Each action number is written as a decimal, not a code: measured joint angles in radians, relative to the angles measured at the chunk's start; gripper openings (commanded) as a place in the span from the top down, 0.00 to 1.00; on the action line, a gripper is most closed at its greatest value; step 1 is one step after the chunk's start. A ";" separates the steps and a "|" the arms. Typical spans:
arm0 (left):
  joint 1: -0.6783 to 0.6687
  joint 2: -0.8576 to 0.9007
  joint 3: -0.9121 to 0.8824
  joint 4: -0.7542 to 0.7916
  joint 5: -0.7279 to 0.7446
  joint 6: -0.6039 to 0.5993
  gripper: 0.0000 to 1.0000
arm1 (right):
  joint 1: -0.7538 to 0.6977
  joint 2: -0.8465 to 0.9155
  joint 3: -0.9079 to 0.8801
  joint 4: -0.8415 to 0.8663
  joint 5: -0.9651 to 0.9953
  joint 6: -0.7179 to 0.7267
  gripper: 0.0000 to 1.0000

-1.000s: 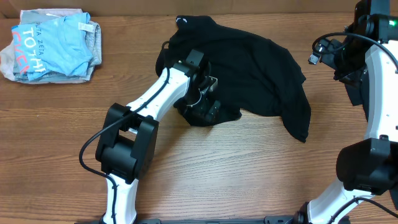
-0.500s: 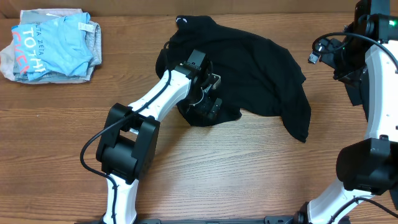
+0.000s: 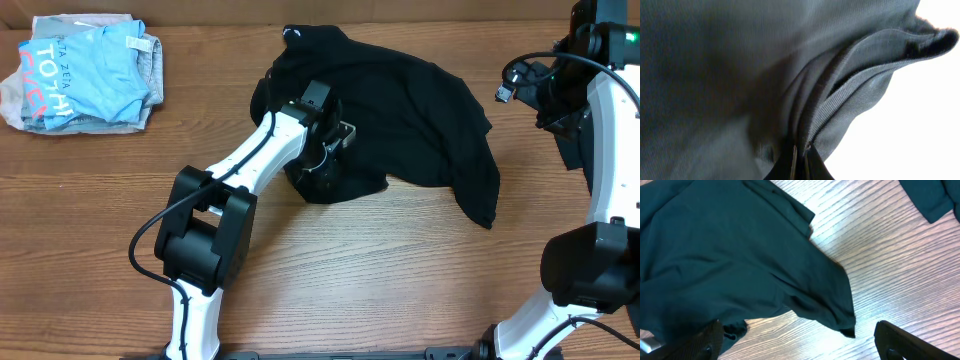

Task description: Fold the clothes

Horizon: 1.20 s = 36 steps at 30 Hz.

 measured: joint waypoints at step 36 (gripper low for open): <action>0.000 -0.325 0.206 -0.577 -0.476 -0.387 0.96 | 0.000 -0.010 -0.725 0.207 -0.004 0.073 0.00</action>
